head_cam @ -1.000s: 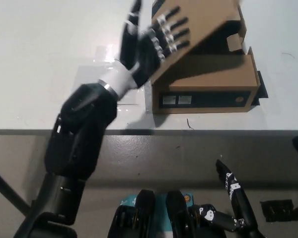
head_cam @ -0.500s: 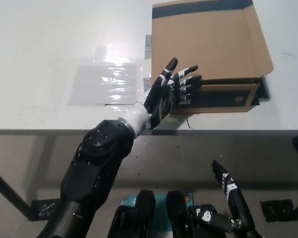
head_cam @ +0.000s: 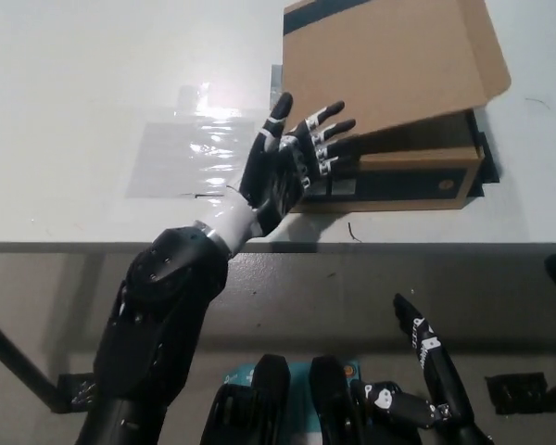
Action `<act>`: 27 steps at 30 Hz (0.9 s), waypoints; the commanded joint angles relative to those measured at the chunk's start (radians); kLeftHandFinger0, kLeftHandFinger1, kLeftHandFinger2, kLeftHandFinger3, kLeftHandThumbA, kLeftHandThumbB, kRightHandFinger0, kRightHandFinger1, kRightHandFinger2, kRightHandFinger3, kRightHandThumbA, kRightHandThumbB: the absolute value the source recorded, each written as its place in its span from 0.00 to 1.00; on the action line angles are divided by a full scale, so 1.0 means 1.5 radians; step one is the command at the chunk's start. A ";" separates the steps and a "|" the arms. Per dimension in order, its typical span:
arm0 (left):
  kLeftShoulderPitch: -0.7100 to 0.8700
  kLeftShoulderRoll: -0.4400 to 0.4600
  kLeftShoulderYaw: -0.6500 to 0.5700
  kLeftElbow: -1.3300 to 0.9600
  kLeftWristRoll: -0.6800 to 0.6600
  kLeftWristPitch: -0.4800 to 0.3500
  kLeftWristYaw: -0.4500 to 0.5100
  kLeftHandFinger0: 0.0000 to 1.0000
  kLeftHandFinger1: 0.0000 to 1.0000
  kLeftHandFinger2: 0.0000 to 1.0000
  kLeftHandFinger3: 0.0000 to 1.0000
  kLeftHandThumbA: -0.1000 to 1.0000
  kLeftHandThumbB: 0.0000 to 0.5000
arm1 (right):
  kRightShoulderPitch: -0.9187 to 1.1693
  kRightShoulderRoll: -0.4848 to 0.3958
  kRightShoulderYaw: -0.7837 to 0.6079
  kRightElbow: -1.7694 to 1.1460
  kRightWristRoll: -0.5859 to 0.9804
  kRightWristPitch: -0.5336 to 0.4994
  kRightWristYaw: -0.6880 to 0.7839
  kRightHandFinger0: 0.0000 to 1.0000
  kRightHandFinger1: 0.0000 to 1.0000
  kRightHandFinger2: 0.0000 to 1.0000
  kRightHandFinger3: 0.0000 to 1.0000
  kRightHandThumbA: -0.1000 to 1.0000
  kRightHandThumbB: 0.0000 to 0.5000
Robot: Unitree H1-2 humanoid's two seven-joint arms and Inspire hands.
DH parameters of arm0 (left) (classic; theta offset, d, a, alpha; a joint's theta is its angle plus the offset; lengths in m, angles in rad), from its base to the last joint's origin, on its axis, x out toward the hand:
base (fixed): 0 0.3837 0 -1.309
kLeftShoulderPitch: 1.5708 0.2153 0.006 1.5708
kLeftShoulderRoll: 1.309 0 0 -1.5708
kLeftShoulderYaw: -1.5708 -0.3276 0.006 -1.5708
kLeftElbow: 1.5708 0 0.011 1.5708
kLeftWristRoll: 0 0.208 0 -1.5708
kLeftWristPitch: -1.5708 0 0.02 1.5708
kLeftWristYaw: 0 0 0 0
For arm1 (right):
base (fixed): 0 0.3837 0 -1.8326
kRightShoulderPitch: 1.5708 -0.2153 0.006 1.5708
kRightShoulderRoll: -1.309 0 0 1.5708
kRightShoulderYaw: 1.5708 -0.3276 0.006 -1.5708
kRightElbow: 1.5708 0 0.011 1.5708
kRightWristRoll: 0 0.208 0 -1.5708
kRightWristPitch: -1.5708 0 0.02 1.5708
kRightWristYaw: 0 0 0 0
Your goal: A small storge box is placed at the center of the table and the robot uses its left hand to push the lid and close it
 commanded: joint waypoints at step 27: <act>0.432 0.141 0.029 -0.288 0.084 -0.230 -0.017 1.00 1.00 1.00 1.00 1.00 0.61 | -0.016 0.009 0.002 0.003 0.011 -0.033 0.011 1.00 1.00 1.00 1.00 1.00 0.66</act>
